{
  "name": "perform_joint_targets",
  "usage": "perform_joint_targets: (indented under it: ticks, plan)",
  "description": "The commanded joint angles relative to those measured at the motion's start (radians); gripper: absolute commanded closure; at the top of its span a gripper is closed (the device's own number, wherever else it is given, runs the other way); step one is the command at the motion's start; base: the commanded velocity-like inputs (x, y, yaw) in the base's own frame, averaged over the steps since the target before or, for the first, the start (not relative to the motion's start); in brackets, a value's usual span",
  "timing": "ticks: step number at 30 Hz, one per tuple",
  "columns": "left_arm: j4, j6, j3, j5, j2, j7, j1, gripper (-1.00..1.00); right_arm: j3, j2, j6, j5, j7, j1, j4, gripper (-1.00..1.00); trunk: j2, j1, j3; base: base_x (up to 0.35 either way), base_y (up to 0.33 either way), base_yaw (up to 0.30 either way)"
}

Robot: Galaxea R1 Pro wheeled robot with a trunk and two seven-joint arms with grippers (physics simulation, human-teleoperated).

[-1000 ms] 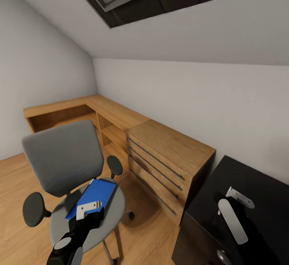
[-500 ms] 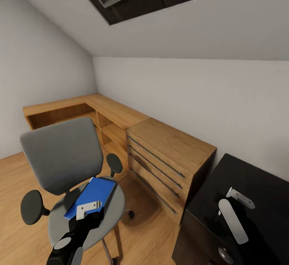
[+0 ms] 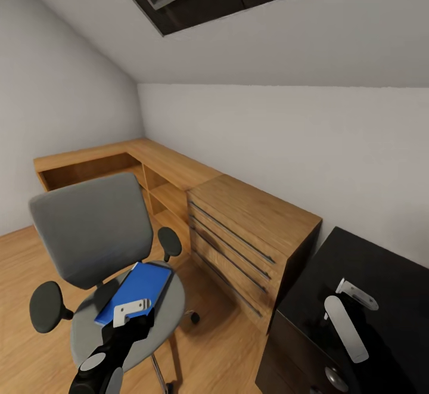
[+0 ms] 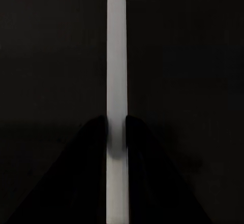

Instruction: In the bedroom, organize the workspace by keeping the computer under the desk, ensuring the monitor is on the desk, placing the keyboard on the desk next to the monitor, placing the mouse on the desk next to the keyboard, moving the folder from the swivel chair onto the desk next to the mouse, stacking the notebook on top of the folder with the pen on top of the notebook, and positioning the swivel chair next to the desk.

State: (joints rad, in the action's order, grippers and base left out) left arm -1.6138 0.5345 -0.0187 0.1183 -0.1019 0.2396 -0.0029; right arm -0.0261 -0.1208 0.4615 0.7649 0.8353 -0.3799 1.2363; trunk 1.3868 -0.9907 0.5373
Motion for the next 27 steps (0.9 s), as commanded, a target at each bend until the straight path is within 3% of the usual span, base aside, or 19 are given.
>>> perform_joint_targets:
  ticks: [1,7,27]
  plan:
    - [-0.001,0.004,-0.001,0.011,0.0,0.009,0.0,-1.0,0.0,0.0,0.005,0.005,0.004,-0.001,0.002,-1.0,0.001,0.0,0.001,0.0,0.0,0.0]
    - [-0.001,0.004,-0.001,0.011,0.0,0.009,-0.001,-1.0,-0.003,0.0,0.005,0.004,0.004,0.0,0.004,-1.0,0.001,0.0,0.001,0.0,0.0,0.0]
    - [0.0,0.003,-0.004,0.011,0.001,0.007,-0.001,-1.0,-0.005,0.001,0.005,0.004,0.005,0.0,0.031,-1.0,-0.139,0.077,-0.062,0.0,0.0,0.0]
